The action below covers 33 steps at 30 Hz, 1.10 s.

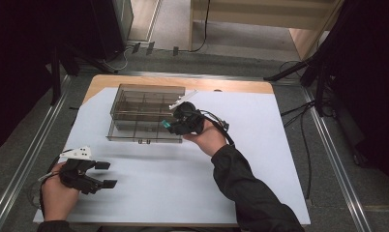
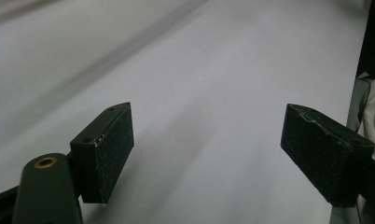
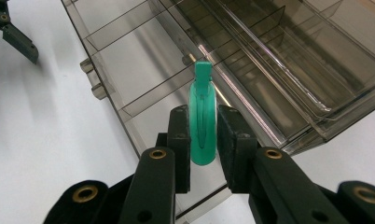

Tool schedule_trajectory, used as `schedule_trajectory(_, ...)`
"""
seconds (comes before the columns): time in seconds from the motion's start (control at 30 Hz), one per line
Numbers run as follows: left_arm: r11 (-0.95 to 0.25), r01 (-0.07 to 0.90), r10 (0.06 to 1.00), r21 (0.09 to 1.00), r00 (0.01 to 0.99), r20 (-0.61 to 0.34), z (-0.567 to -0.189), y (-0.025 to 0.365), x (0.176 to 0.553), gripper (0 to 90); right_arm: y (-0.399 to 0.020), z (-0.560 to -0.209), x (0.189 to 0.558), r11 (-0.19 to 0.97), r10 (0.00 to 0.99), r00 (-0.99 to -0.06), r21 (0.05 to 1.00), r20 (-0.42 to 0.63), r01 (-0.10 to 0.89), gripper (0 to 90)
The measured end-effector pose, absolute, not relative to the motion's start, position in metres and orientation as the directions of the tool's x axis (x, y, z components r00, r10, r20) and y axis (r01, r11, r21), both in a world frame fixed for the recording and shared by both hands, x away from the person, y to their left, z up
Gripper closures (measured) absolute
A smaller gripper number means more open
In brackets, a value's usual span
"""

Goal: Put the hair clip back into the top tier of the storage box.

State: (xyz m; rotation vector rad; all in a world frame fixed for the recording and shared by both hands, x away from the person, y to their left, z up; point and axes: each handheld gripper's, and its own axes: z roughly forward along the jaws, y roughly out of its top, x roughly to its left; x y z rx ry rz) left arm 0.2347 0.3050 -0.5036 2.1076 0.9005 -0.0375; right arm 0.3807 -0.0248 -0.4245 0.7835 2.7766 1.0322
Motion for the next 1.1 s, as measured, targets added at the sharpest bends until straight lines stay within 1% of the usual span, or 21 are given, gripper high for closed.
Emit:
schedule_trajectory(0.4,-0.405,0.612,0.588,0.68,0.743,-0.319,-0.5034,0.305,0.2344,18.1,-0.0232,-0.4297,0.3828,0.655,0.498,-0.861,0.607,0.101,0.45,76.7)
schedule_trajectory(0.97,-0.404,0.613,0.587,0.678,0.743,-0.322,-0.5035,0.3049,0.2345,18.1,-0.0192,-0.4328,0.3813,0.676,0.489,-0.869,0.593,0.083,0.437,76.6)
schedule_trajectory(1.1,-0.404,0.613,0.589,0.679,0.742,-0.32,-0.5033,0.3051,0.2343,18.1,-0.0188,-0.4329,0.3813,0.677,0.486,-0.87,0.594,0.081,0.434,75.3)
